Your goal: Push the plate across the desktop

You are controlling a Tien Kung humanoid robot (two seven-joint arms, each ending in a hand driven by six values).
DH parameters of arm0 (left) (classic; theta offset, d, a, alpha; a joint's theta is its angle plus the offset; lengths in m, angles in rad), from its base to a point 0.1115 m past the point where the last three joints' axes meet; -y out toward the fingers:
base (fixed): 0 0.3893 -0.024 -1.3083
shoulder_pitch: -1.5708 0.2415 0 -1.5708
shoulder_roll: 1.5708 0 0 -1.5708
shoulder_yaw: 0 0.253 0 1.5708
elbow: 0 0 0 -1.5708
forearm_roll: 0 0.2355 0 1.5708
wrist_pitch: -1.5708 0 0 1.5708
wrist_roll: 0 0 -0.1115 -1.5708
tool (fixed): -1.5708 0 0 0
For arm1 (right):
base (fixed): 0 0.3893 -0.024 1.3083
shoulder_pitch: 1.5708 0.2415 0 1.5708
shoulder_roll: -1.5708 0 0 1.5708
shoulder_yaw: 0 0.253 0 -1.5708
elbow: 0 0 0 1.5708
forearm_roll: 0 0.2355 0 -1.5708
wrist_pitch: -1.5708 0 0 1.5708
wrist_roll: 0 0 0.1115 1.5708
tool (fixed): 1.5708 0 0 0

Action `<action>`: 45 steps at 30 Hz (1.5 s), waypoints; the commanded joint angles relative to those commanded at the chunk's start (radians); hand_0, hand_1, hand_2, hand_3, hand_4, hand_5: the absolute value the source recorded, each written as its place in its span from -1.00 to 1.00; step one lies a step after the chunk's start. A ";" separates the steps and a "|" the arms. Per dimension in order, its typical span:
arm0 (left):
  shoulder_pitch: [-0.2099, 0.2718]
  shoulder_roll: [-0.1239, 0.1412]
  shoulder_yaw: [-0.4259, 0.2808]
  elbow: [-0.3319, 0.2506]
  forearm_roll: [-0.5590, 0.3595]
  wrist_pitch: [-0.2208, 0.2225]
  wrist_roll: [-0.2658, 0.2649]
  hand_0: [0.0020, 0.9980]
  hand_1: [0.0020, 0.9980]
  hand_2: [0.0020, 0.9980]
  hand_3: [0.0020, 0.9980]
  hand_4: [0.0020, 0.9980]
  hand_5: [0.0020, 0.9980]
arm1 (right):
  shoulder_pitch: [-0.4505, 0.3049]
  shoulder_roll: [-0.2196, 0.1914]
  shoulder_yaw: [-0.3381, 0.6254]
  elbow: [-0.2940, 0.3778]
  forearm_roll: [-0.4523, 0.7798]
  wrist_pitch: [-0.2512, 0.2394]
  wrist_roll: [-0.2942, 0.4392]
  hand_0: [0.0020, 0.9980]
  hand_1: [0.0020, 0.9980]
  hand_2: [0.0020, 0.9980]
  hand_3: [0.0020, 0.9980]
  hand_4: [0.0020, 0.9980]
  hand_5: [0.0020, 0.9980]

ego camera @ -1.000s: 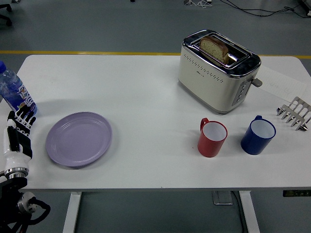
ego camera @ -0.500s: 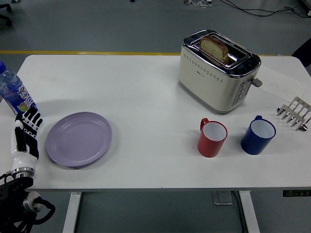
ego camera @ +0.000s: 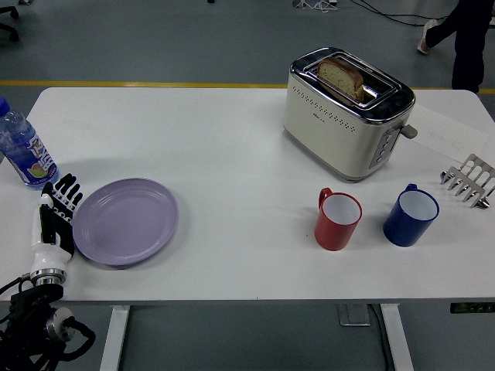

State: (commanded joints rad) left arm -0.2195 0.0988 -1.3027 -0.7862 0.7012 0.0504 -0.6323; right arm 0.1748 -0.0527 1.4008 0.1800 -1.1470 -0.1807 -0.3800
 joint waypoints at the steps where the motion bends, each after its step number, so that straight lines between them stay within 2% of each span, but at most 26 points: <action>1: -0.002 -0.001 0.005 -0.001 0.002 0.001 -0.002 0.72 0.74 0.71 0.40 -0.02 1.00 | 0.000 0.000 0.001 0.000 0.000 0.000 0.000 0.03 -0.03 0.19 0.09 -0.56 -0.53; 13: -0.017 -0.011 0.029 -0.009 0.006 -0.005 0.004 0.72 0.74 0.71 0.39 -0.04 1.00 | 0.008 0.000 0.002 0.000 -0.004 0.001 0.001 0.03 -0.03 0.19 0.09 -0.56 -0.53; 28: -0.032 -0.022 0.087 -0.013 -0.050 -0.008 0.002 0.73 0.74 0.73 0.43 -0.06 1.00 | 0.010 -0.001 -0.001 0.000 -0.006 0.002 0.001 0.03 -0.03 0.19 0.09 -0.56 -0.53; 41: -0.068 -0.005 0.229 -0.011 -0.107 -0.012 0.001 0.73 0.74 0.74 0.45 -0.07 1.00 | 0.010 -0.001 -0.003 0.000 -0.008 0.002 0.002 0.03 -0.03 0.19 0.09 -0.56 -0.52; 45: -0.072 -0.002 0.252 -0.017 -0.121 -0.010 -0.002 0.73 0.75 0.75 0.45 -0.07 1.00 | 0.011 -0.002 -0.006 0.000 -0.005 0.002 0.003 0.03 -0.03 0.19 0.09 -0.56 -0.52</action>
State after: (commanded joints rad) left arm -0.2914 0.0963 -1.0503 -0.8029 0.5807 0.0400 -0.6338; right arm 0.1856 -0.0546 1.3947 0.1800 -1.1525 -0.1791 -0.3775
